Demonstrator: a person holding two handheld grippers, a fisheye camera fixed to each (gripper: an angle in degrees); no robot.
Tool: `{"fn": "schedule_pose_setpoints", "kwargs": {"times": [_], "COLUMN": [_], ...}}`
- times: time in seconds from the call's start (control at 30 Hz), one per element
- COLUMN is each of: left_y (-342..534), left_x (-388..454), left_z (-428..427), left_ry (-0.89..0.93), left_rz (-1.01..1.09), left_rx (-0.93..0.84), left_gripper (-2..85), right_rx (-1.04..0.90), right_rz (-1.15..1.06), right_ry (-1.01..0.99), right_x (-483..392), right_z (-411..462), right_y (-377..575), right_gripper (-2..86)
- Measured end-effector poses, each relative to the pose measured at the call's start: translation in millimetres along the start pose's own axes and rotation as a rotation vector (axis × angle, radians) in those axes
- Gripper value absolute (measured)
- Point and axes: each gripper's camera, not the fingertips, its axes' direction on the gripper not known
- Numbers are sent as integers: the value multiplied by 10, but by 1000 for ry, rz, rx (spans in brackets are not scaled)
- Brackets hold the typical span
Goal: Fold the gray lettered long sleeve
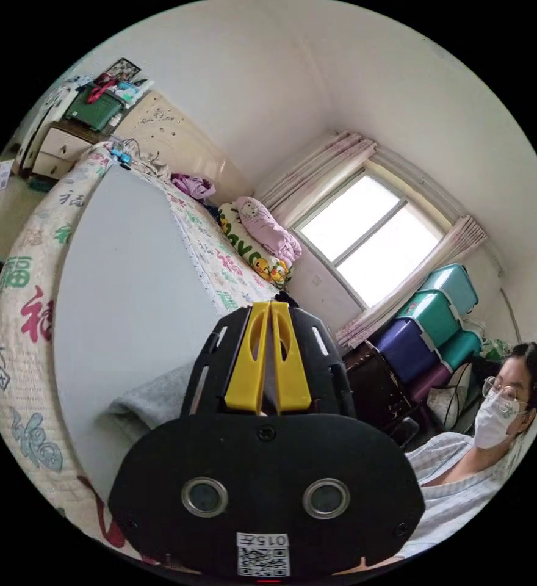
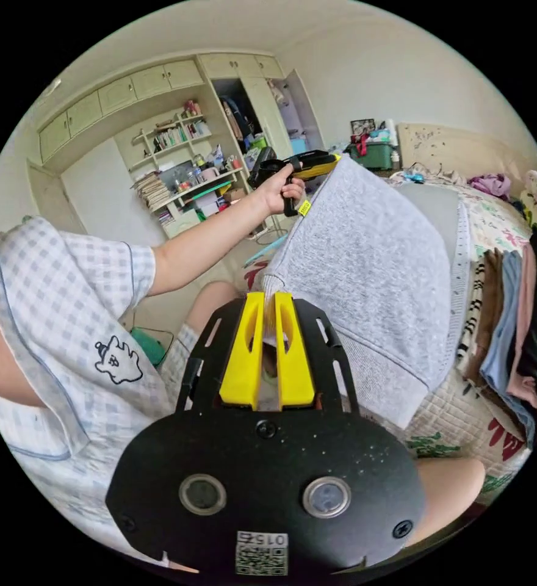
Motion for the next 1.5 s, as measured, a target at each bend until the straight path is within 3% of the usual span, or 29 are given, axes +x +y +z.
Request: {"fn": "schedule_pose_setpoints", "kwargs": {"times": [0.1,0.27,0.33,0.47,0.6,0.8,0.93,1.2,1.33,1.4,1.5], "left_y": [398,752,575,131,-52,-212,-285,-318,-349,-348,-326], "left_x": [-676,-1240,-1142,-843,-797,-735,-462,-470,-463,-481,-497], "left_z": [-568,-981,-877,-440,-148,-168,-300,-113,-117,-134,-206], "left_ry": [-191,19,-5,-233,-226,-209,-280,-420,-411,-395,-354], "left_rz": [-182,-381,-332,-194,-186,-190,-98,-83,-80,-90,-116], "left_rx": [20,203,126,-128,-202,-162,-114,-184,-195,-188,-154], "left_gripper": [1,92,101,119,87,43,31,34,42,45,49], "right_rx": [-187,-280,-293,-315,-347,-395,-431,-578,-470,-546,-502], "right_rz": [3,-29,-14,-28,-52,1,-27,-116,-73,-7,17], "right_ry": [-28,47,22,24,70,58,38,158,201,129,8], "right_x": [84,194,325,405,406,560,557,309,161,224,97], "right_z": [1119,1746,1874,2133,2468,2881,3206,4387,4189,4270,4129], "right_y": [413,1000,1242,1589,1932,2238,2345,2661,2793,2816,2706], "right_gripper": [31,35,36,37,40,43,45,60,11,-2,-7]}}
